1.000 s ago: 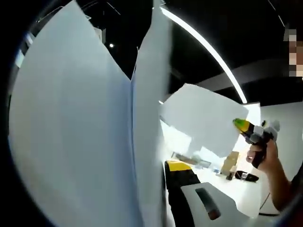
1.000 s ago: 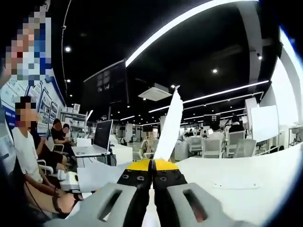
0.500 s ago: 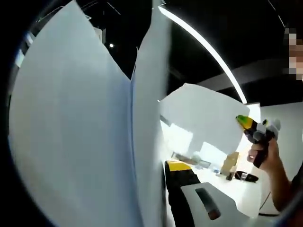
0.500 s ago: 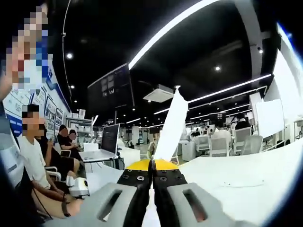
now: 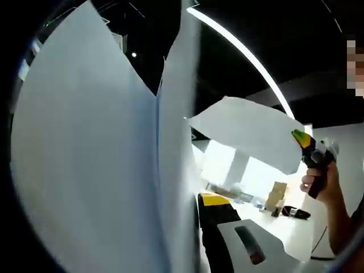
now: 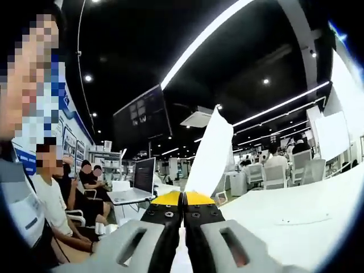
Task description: Organize the stack of printing papers by aligning and flattening the scattered papers on the table
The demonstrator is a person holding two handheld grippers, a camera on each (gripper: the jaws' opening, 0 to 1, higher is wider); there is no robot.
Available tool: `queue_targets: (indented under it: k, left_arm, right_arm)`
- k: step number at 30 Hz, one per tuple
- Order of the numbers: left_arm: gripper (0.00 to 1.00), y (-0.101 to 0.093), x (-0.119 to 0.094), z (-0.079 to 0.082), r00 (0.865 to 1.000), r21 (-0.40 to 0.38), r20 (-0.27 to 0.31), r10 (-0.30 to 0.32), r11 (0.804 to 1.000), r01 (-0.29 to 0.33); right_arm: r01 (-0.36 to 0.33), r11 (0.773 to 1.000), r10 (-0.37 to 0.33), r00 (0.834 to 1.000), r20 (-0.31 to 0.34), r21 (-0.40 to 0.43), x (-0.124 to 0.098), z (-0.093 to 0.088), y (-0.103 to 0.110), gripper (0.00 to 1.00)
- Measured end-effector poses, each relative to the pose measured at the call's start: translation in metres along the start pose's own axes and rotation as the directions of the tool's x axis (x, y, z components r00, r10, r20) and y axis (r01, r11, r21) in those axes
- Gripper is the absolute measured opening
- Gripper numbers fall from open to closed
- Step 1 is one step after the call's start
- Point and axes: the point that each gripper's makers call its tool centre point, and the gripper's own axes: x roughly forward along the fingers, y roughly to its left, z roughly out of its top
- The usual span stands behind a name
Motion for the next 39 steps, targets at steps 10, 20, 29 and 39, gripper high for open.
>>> queue_targets:
  k: [10,20,29,39]
  left_arm:
    - [0.09,0.001,0.0,0.0,1.0,0.0,0.0,-0.001,1.0,0.001]
    - [0.09,0.001,0.0,0.0,1.0,-0.001,-0.001,-0.002,1.0,0.002]
    - [0.09,-0.001,0.0,0.0,1.0,-0.002,0.0,-0.002,1.0,0.002]
    - [0.09,-0.001,0.0,0.0,1.0,-0.003,0.001,-0.002,1.0,0.002]
  right_arm:
    - [-0.092,0.993,0.093,0.996,-0.011,0.07,0.002,-0.005,0.017,0.0]
    - [-0.179,0.974,0.182,0.983,-0.014,0.136,0.002,-0.005,0.032,0.0]
    - [-0.228,0.964,0.232,0.973,-0.014,0.135,0.002,-0.004,0.043,0.0]
    - [-0.251,0.952,0.26,0.965,-0.027,0.177,0.001,-0.009,0.042,0.0]
